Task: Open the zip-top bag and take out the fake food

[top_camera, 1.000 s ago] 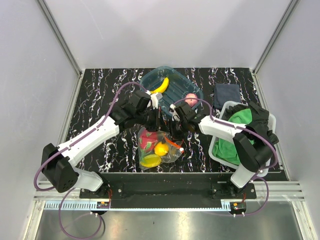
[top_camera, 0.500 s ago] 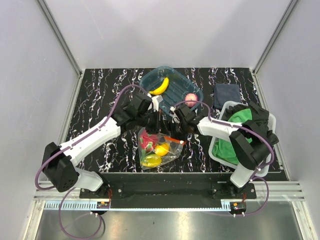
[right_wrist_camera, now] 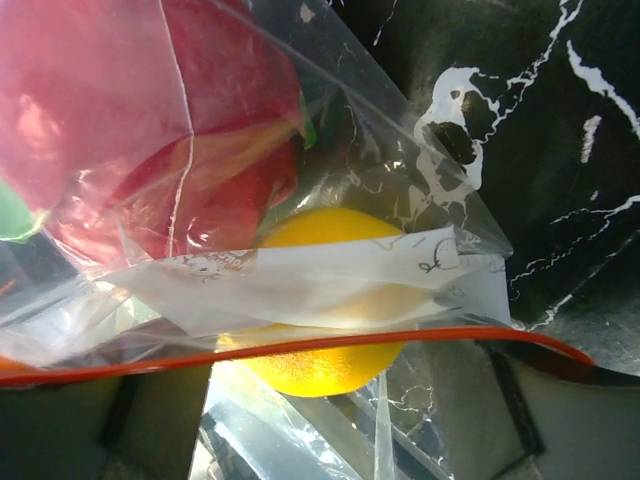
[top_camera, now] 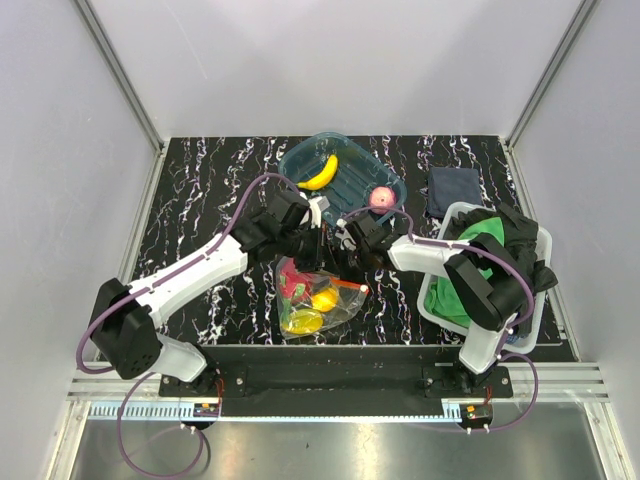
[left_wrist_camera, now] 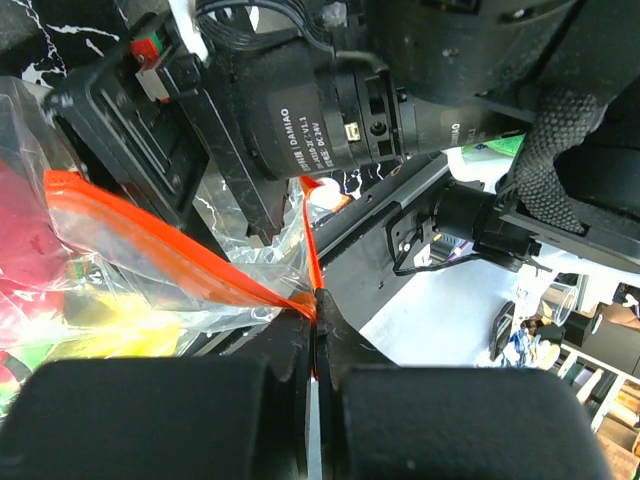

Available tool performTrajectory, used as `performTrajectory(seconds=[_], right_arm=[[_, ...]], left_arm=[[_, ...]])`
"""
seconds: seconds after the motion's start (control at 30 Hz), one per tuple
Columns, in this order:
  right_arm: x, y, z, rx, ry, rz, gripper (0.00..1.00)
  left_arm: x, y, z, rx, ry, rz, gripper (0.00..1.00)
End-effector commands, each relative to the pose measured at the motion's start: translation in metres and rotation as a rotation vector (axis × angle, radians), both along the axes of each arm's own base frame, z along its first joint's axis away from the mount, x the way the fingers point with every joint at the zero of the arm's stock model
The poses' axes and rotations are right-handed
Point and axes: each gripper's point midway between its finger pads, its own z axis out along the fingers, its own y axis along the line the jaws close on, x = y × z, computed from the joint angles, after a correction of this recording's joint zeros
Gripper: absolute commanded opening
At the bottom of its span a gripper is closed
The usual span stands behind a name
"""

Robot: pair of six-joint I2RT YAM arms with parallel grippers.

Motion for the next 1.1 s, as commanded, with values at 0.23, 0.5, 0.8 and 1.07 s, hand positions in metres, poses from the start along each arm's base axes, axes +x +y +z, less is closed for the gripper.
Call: performTrajectory(seconds=[0.23,0.5,0.8,1.07], right_arm=[[-0.004,-0.001,0.011,0.015,-0.045,0.009,0.43],[-0.009,-0.007,0.052,0.072,-0.145,0.051,0.16],[-0.024,-0.025,0.094,0.088,-0.244,0.080,0.04],[-0.026,-0.031,0.132,0.114,-0.322,0.097,0.02]], left_arm=[[0.001,-0.005,0.010,-0.048,-0.070,-0.020,0.00],[0.007,0.001,0.019,-0.024,-0.118,-0.004,0.00],[0.017,0.012,0.024,0.035,-0.175,0.018,0.00],[0.017,0.025,0.024,0.052,-0.196,0.057,0.00]])
